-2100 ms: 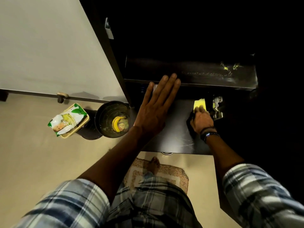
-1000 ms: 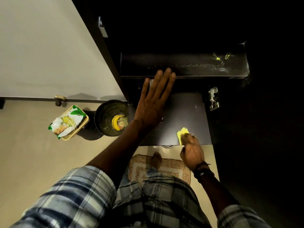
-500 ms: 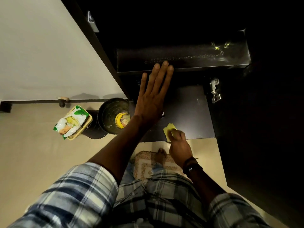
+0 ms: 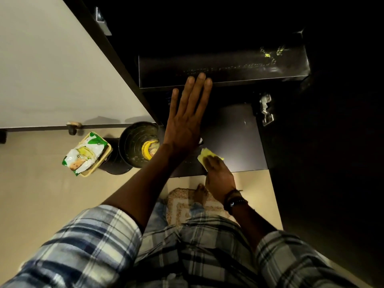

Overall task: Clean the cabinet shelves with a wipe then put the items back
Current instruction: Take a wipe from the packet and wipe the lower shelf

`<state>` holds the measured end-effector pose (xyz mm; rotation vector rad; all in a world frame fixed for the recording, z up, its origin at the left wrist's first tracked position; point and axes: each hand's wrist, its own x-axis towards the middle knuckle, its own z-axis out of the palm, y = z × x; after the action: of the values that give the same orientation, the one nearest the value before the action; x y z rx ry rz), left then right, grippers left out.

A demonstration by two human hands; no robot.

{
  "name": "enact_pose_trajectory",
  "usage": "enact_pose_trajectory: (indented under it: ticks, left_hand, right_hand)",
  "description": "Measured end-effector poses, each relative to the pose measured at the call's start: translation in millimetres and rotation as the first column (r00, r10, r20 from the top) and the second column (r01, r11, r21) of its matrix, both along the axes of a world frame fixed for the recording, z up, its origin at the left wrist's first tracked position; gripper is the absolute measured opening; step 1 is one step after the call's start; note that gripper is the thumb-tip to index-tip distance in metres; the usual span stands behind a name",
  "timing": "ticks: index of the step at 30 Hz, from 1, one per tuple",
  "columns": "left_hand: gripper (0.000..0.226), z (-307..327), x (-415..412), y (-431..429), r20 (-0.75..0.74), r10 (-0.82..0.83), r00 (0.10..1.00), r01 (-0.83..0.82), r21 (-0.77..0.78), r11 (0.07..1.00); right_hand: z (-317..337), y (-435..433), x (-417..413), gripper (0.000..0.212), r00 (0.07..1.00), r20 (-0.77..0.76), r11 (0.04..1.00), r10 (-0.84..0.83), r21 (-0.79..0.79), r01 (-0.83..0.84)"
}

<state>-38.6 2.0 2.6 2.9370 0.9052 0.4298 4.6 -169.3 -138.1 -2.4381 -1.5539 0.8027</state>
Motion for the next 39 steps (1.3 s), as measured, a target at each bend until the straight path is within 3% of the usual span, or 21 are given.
enact_pose_trajectory:
  ticks: [2,5,8,14,18,21,24,28,32,35,39]
  left_hand:
    - [0.101,-0.6,-0.4,0.0,0.012,-0.007,1.000,0.007,-0.004,1.000]
    - [0.101,-3.0,0.7,0.4,0.029,0.001,1.000,-0.002,0.007,1.000]
    - [0.104,-6.0,2.5,0.3,0.025,0.007,1.000,-0.008,0.014,1.000]
    - [0.108,-9.3,2.1,2.8,0.008,0.012,1.000,-0.012,0.034,0.999]
    - [0.109,-10.6,2.3,1.7,0.012,0.012,1.000,-0.013,0.021,1.000]
    - [0.111,-11.0,1.9,2.9,0.009,0.009,1.000,-0.009,0.031,0.999]
    - [0.105,-11.6,2.2,3.5,0.021,-0.005,1.000,0.004,0.031,1.000]
    - [0.108,-14.0,2.4,5.4,0.025,0.004,1.000,-0.005,0.050,0.999]
    - [0.119,-16.0,3.9,5.6,0.000,-0.003,1.000,0.003,0.061,0.998]
    - [0.119,-16.8,4.4,6.1,0.016,0.007,1.000,-0.008,0.079,0.997]
    - [0.109,-17.7,5.8,6.4,0.042,0.001,0.999,-0.004,0.074,0.997]
  right_hand:
    - [2.9,-28.5,8.7,0.060,0.997,0.074,1.000,-0.020,-0.006,0.021]
    - [6.1,-59.0,55.6,0.056,0.963,0.198,0.982,-0.184,-0.007,0.189]
    - [1.7,-43.9,105.2,0.056,0.943,0.169,0.955,-0.287,-0.023,0.295]
    - [-1.2,75.3,136.1,0.066,0.969,0.126,0.976,-0.213,-0.022,0.217]
    - [-2.1,76.2,118.7,0.061,0.991,0.095,0.995,-0.090,-0.044,0.094]
    - [-7.1,63.4,140.2,0.064,0.971,0.234,0.994,-0.040,-0.094,0.064]
    - [3.2,88.2,168.3,0.063,0.928,0.347,0.972,-0.138,-0.134,0.194]
    - [14.1,134.5,183.9,0.048,0.962,0.211,0.978,-0.172,-0.081,0.192]
    - [6.7,125.2,164.3,0.057,1.000,-0.005,0.998,0.027,0.057,-0.026]
    - [10.3,95.8,155.0,0.059,0.998,0.057,0.995,-0.019,0.099,0.014]
    - [2.2,118.6,157.6,0.054,0.985,0.151,0.996,-0.082,0.046,0.076]
